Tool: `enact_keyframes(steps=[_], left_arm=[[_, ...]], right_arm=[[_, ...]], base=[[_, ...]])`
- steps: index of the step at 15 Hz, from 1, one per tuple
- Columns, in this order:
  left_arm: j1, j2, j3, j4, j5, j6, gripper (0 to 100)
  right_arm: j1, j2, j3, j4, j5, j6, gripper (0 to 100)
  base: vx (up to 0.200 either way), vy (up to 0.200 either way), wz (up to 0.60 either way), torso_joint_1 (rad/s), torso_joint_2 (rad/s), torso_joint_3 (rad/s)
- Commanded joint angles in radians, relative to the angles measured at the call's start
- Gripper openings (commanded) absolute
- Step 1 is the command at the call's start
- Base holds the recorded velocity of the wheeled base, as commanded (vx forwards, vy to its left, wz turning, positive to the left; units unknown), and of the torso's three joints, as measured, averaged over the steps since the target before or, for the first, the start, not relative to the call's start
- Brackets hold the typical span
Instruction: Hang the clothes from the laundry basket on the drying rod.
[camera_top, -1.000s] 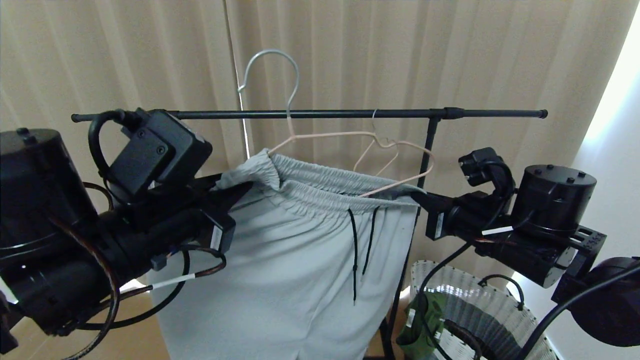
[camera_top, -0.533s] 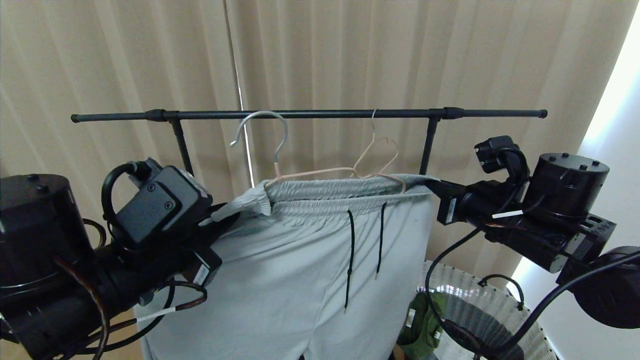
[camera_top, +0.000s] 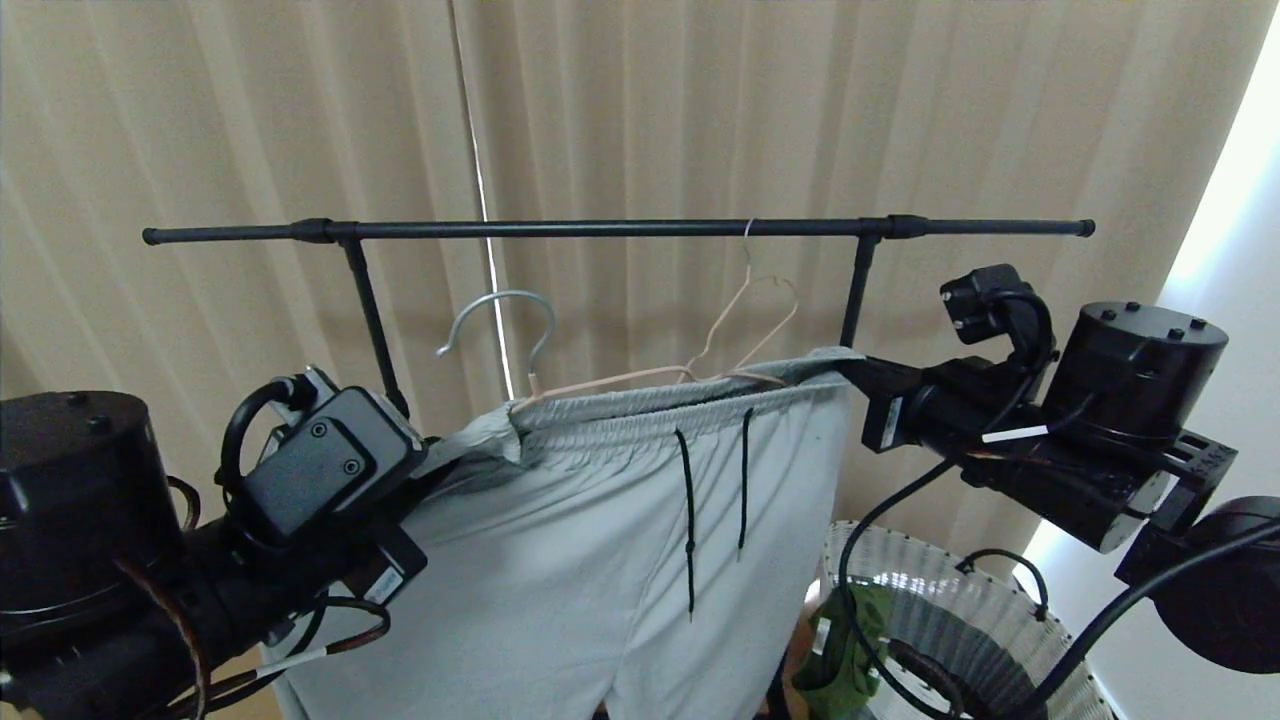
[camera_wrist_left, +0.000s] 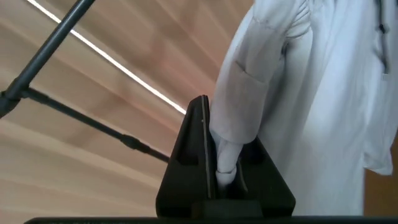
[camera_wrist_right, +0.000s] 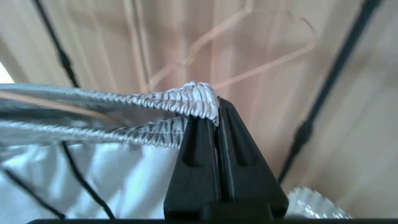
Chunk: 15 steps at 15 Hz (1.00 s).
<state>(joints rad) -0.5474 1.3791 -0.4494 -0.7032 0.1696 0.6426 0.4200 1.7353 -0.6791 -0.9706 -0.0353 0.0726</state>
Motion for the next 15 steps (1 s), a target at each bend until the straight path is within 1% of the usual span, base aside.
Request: enact_keyframes(steps=[1,3,4,5,6,7,9,11,12,13,15], left_arm=[[0.003,0.024,0.005,0.001,0.001,0.0,0],[0.003,0.04,-0.003,0.001,0.008,0.0,0],[0.003,0.043,-0.005,0.001,0.013,0.0,0],[0.003,0.054,-0.012,-0.002,0.053,0.0,0],[0.003,0.06,-0.015,-0.002,0.071,0.0,0],[0.003,0.064,-0.022,-0.002,0.076,-0.001,0],[0.003,0.069,-0.035,-0.002,0.085,-0.001,0],[0.003,0.084,-0.054,-0.004,0.114,-0.006,0],[0.003,0.093,-0.065,-0.004,0.13,-0.011,0],[0.003,0.097,-0.066,-0.006,0.13,-0.014,0],[0.003,0.101,-0.068,-0.006,0.13,-0.021,0]], right_arm=[[0.042,-0.017,-0.002,-0.007,0.002,0.0,0],[0.118,-0.02,0.006,-0.043,0.002,0.0,0],[0.126,-0.02,0.007,-0.046,0.002,0.0,0],[0.146,-0.025,0.024,-0.046,0.002,0.0,0],[0.16,-0.03,0.036,-0.046,0.002,0.0,0],[0.169,-0.042,0.052,-0.046,0.002,0.0,100],[0.191,-0.066,0.081,-0.048,0.0,0.0,100],[0.194,-0.079,0.125,-0.048,-0.001,-0.016,100],[0.192,-0.086,0.156,-0.049,-0.001,-0.065,100],[0.192,-0.088,0.162,-0.051,-0.001,-0.079,100],[0.189,-0.106,0.196,-0.079,0.0,-0.145,100]], base=[[0.0,0.0,0.0,0.0,0.0,0.0],[0.0,0.0,0.0,0.0,0.0,0.0],[0.0,0.0,0.0,0.0,0.0,0.0],[0.0,0.0,0.0,0.0,0.0,0.0],[0.0,0.0,0.0,0.0,0.0,0.0],[0.0,0.0,0.0,0.0,0.0,0.0],[0.0,0.0,0.0,0.0,0.0,0.0],[0.0,0.0,0.0,0.0,0.0,0.0],[0.0,0.0,0.0,0.0,0.0,0.0],[0.0,0.0,0.0,0.0,0.0,0.0],[0.0,0.0,0.0,0.0,0.0,0.0]])
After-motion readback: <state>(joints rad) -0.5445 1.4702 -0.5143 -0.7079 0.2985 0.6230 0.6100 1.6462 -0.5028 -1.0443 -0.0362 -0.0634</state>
